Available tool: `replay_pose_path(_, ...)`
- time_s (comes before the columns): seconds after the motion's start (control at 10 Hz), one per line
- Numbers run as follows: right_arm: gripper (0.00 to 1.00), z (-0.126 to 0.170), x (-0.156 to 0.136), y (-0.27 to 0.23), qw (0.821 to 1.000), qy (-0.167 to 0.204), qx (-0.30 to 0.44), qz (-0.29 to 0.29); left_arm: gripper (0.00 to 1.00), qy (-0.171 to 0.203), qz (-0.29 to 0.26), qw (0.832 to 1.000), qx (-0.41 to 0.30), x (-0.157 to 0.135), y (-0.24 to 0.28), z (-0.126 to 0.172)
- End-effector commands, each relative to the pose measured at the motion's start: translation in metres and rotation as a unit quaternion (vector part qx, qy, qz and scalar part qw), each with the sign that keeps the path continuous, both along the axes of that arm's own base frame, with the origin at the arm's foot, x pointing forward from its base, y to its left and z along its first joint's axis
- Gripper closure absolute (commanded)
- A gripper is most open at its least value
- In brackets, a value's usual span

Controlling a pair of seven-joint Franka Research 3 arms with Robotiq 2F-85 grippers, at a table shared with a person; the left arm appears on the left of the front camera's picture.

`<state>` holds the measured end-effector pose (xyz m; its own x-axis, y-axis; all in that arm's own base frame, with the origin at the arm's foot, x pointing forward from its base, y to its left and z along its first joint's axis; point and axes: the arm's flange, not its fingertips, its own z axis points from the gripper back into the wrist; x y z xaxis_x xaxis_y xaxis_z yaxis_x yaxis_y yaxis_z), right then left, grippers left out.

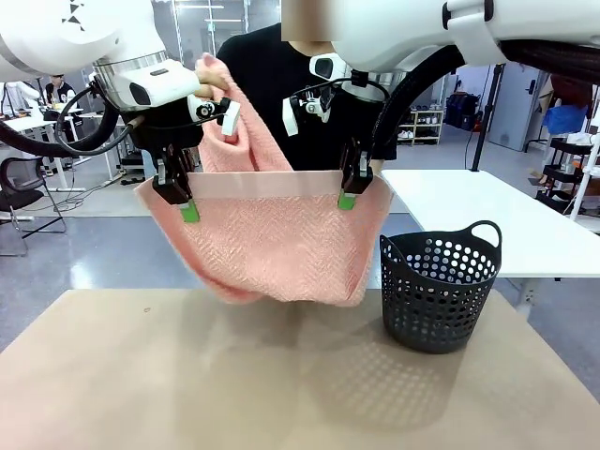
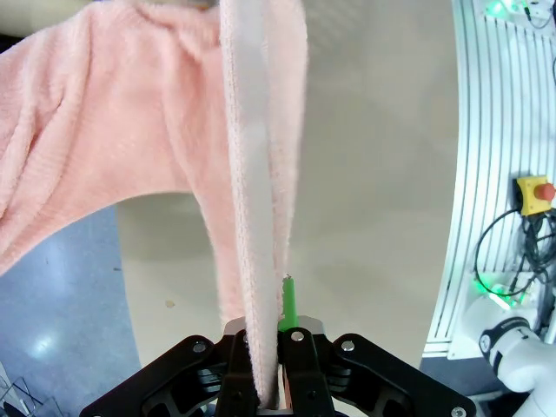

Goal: Fold the towel.
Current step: Release the end of the 100 cm Hotel Towel you were holding and grab the top end of the folded side.

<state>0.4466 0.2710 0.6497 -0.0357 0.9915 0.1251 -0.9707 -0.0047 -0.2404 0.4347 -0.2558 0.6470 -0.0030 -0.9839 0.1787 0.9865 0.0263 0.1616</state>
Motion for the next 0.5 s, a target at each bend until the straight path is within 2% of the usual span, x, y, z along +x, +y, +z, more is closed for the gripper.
replay_pose_path(0.0,1.0,0.0005,0.0005,0.0,1.0,0.001,-0.002,0.001,1.0,0.002,-0.003,1.0,0.002,0.0002,0.0003,0.0021)
replay_pose_path(0.4,1.0,0.0005,0.0005,0.0,1.0,0.001,-0.002,0.001,1.0,0.002,-0.003,1.0,0.002,0.0002,0.0003,0.0021)
